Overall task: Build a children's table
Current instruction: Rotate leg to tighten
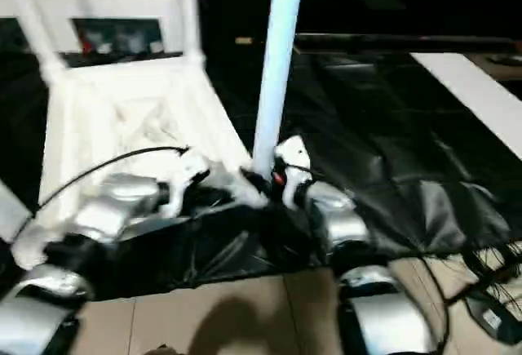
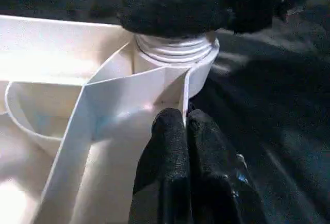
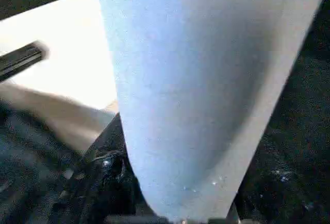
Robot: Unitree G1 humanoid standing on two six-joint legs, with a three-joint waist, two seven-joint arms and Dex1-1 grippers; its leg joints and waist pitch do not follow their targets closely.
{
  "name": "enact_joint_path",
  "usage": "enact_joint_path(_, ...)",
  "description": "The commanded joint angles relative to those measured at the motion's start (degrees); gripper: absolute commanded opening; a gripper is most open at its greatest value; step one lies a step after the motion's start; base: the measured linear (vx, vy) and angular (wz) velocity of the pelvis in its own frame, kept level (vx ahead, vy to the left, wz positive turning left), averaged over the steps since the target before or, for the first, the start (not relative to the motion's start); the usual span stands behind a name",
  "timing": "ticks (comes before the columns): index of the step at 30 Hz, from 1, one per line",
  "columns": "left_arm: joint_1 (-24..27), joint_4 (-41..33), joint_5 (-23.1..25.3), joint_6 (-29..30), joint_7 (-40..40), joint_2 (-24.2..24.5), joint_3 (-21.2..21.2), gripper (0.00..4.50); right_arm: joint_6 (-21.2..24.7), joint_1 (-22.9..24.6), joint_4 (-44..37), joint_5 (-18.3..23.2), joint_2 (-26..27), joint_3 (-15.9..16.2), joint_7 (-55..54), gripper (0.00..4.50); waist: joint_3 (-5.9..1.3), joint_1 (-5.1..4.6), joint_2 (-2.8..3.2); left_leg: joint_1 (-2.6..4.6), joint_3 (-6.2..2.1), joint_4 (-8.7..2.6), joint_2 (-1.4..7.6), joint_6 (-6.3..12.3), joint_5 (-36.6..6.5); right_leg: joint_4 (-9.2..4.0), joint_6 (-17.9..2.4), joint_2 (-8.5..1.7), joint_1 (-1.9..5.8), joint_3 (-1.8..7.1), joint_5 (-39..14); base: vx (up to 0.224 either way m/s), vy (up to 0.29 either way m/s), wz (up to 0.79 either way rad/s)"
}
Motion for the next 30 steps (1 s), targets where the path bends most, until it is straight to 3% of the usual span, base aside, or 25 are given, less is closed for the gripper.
enact_joint_path(1, -1.7, 1.5, -0.6, 0.3, 4.7, -5.6, -1.3, 0.00, 3.5, -0.5, 3.0, 0.5, 7.4, 2.5, -2.1, 1.98, -2.29, -0.12, 0.33, 1.04, -2.32, -4.93, 3.14, -2.15, -22.4, -6.26, -9.5, -5.20, 0.45, 3.25, -23.5, 0.000, 0.000, 0.00)
enact_joint_path(3, -1.9, 1.6, -0.2, 0.3, 5.5, -6.9, -1.6, 0.00, 3.9, -1.7, 3.5, -0.1, 9.7, 2.3, -5.3, 1.98, -2.40, -0.39, 0.53, 0.73, -2.37, -5.07, 3.08, -2.20, -21.8, -6.06, -9.8, -5.06, 0.64, 3.18, -21.5, 0.000, 0.000, 0.00)
enact_joint_path(6, -1.8, 1.0, 0.3, 0.5, 5.3, -7.1, -2.1, 0.00, 2.4, -1.9, 2.9, -0.8, 10.6, 3.2, -4.2, 1.98, -2.43, -0.34, 0.18, 0.62, -2.12, -4.90, 3.05, -1.17, -20.9, -5.92, -10.4, -5.08, 0.69, 3.26, -18.7, 0.000, 0.000, 0.00)
enact_joint_path(7, -1.7, 0.7, 0.4, 0.4, 5.1, -6.8, -2.2, 0.00, 1.3, -1.8, 2.5, -1.4, 10.4, 3.7, -3.8, 2.54, -2.44, -0.36, 0.25, 0.55, -2.09, -4.92, 3.04, -0.97, -20.5, -5.89, -10.5, -5.07, 0.75, 3.28, -18.2, 0.000, 0.000, 0.00)
enact_joint_path(8, -1.5, 0.5, 0.4, 0.1, 4.5, -6.3, -2.3, 0.00, 0.7, -1.8, 2.2, -1.4, 9.9, 3.6, -3.3, 2.54, -2.46, -0.40, -0.02, 0.44, -2.02, -4.93, 3.07, -0.64, -19.8, -5.82, -10.6, -5.00, 0.82, 3.27, -17.3, 0.000, 0.000, 0.00)
enact_joint_path(11, -1.0, 0.0, 0.4, -1.1, 2.3, -4.5, -2.4, 0.00, 0.2, -1.5, 1.4, -0.6, 7.8, 3.2, 0.2, 2.87, -2.49, -0.27, -0.03, 0.36, -1.93, -4.86, 2.99, 0.40, -18.6, -5.84, -10.6, -5.05, 0.96, 3.24, -16.6, 0.000, 0.000, 0.00)
enact_joint_path(13, -0.1, -1.0, 0.2, -2.5, -1.3, -2.4, -2.7, 0.00, 0.1, -0.9, 0.3, -0.2, 5.1, 3.8, 6.7, 2.87, -2.72, -0.25, -0.01, -0.07, -1.89, -4.70, 3.02, 1.35, -16.3, -5.47, -10.8, -5.01, 1.33, 3.23, -13.8, 0.000, 0.000, 0.00)
enact_joint_path(14, 0.3, -1.5, 0.1, -2.6, -2.9, -1.8, -2.9, 0.00, 0.2, -0.7, -0.1, -0.3, 4.1, 4.1, 8.8, 3.14, -2.76, -0.29, -0.12, -0.18, -1.80, -4.61, 2.97, 1.75, -15.4, -5.34, -11.1, -4.97, 1.43, 3.26, -12.4, 0.000, 0.000, 0.00)
enact_joint_path(17, 1.4, -2.6, -0.6, -3.6, -7.3, 0.4, -3.2, 0.00, -0.2, -0.4, -0.6, -1.5, 0.7, 5.7, 13.9, 3.31, -3.21, -0.14, -0.03, -0.26, -1.46, -3.98, 2.94, 3.61, -9.4, -4.14, -13.7, -4.67, 1.78, 3.02, -2.3, 0.000, 0.000, 0.00)
enact_joint_path(19, 2.1, -3.4, -1.2, -4.1, -10.6, 2.2, -3.4, 0.00, -0.5, -0.4, -0.8, -1.7, -1.8, 6.7, 18.9, 3.31, -3.52, 0.30, 0.03, -0.40, -1.10, -3.28, 2.93, 5.80, -4.9, -3.12, -15.5, -4.32, 1.96, 2.71, 6.0, 0.000, 0.000, 0.00)
enact_joint_path(20, 2.2, -3.6, -1.2, -4.2, -11.1, 2.6, -3.4, 0.00, -0.6, -0.4, -0.9, -1.8, -2.3, 6.9, 20.0, 3.31, -3.53, 0.33, -0.03, -0.51, -1.06, -3.16, 2.87, 6.35, -4.2, -2.92, -15.9, -4.26, 2.00, 2.69, 7.4, 0.000, 0.000, 0.00)
enact_joint_path(21, 2.6, -4.2, -1.6, -4.6, -13.8, 4.0, -3.8, 0.00, -0.2, -0.5, -1.3, -1.7, -3.9, 7.8, 24.4, 3.31, -3.46, 0.57, -0.22, -0.46, -1.01, -3.06, 2.92, 7.06, -4.1, -2.93, -16.2, -4.35, 1.93, 2.64, 8.2, 0.052, -0.012, 0.01)
enact_joint_path(23, 2.7, -4.5, -1.7, -4.8, -14.9, 4.5, -3.9, 0.00, -0.1, -0.5, -1.4, -1.7, -4.5, 8.1, 26.0, 3.31, -3.42, 0.86, 0.06, -0.30, -1.03, -3.08, 3.09, 7.31, -5.1, -3.03, -16.4, -4.45, 1.80, 2.53, 6.3, 0.000, 0.000, 0.00)
enact_joint_path(25, 3.4, -5.8, -2.6, -5.5, -19.9, 6.9, -4.2, 0.00, -0.4, -0.4, -2.5, -2.6, -7.5, 10.8, 36.2, 3.31, -3.45, 1.11, 0.05, -0.30, -1.12, -3.16, 3.30, 6.67, -5.9, -3.03, -16.2, -4.36, 1.82, 2.46, 4.1, 0.000, 0.000, 0.00)
enact_joint_path(28, 3.7, -6.4, -3.0, -5.8, -22.0, 8.0, -4.5, 0.00, -0.3, -0.8, -2.3, -3.1, -8.7, 12.0, 39.6, 3.31, -3.16, 1.48, 0.06, -0.13, -1.11, -3.33, 3.43, 5.56, -8.4, -3.40, -16.1, -4.52, 1.56, 2.60, 0.5, 0.000, 0.000, 0.00)
enact_joint_path(30, 3.8, -6.8, -3.3, -5.8, -23.0, 8.6, -4.8, 0.00, 0.1, -1.1, -2.2, -3.0, -9.2, 12.5, 41.3, 3.06, -3.09, 1.63, 0.10, -0.04, -1.12, -3.46, 3.48, 4.89, -8.9, -3.50, -16.0, -4.57, 1.47, 2.67, -0.8, 0.000, 0.000, 0.00)
